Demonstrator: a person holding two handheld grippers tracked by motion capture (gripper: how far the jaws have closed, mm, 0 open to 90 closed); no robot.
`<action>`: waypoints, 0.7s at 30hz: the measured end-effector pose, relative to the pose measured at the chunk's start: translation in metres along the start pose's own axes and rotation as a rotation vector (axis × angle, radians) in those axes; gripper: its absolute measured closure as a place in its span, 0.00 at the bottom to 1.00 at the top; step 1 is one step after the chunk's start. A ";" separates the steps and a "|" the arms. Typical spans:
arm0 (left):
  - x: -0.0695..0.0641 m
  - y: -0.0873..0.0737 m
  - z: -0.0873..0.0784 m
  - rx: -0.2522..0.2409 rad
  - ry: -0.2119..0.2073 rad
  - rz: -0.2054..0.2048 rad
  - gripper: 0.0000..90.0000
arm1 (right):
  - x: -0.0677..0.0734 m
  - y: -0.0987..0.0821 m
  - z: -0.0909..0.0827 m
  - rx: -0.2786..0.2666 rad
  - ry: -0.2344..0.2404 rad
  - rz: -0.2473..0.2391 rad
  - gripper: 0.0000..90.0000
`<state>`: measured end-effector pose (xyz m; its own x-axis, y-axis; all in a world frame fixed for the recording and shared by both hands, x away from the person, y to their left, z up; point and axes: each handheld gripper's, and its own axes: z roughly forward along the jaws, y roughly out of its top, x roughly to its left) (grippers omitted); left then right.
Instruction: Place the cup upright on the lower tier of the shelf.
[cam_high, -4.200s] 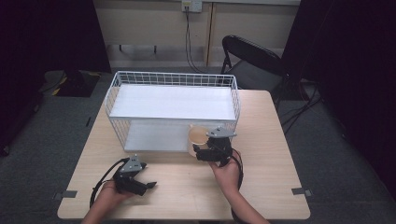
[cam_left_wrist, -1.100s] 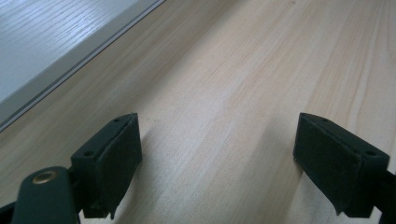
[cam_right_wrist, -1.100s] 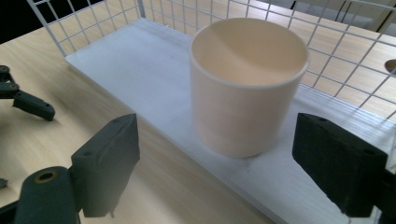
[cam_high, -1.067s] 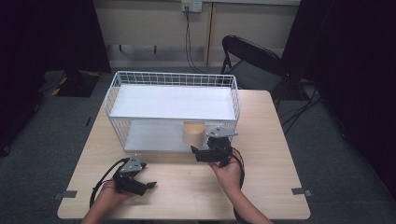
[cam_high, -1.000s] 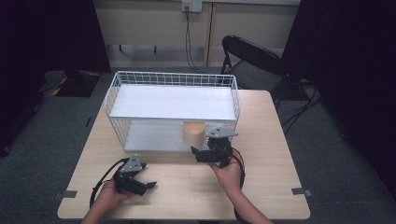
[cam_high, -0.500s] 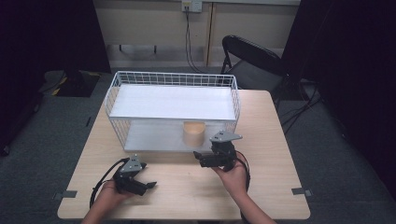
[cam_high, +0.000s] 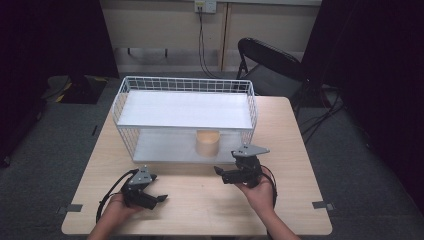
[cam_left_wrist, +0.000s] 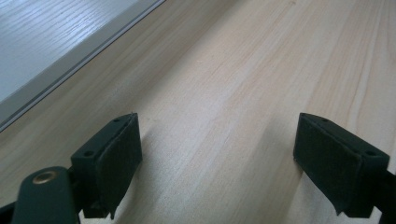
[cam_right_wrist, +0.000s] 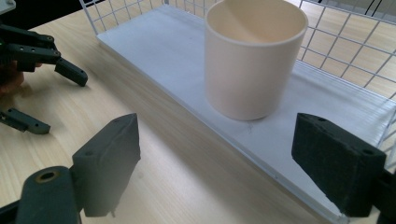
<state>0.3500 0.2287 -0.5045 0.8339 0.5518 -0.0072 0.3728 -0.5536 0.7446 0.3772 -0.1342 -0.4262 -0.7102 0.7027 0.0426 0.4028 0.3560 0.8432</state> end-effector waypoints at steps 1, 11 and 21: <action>0.000 0.000 0.000 0.000 0.000 0.000 0.17 | -0.001 -0.001 -0.002 -0.001 0.002 0.001 0.16; 0.000 0.000 0.000 0.000 0.000 0.000 0.17 | -0.011 -0.010 -0.017 -0.017 0.002 0.014 0.17; 0.000 0.000 0.000 0.001 0.000 0.000 0.16 | -0.018 -0.022 -0.028 -0.005 0.002 0.006 0.17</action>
<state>0.3500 0.2287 -0.5044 0.8337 0.5522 -0.0071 0.3732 -0.5539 0.7443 0.3650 -0.1721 -0.4310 -0.7090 0.7035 0.0485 0.4042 0.3490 0.8455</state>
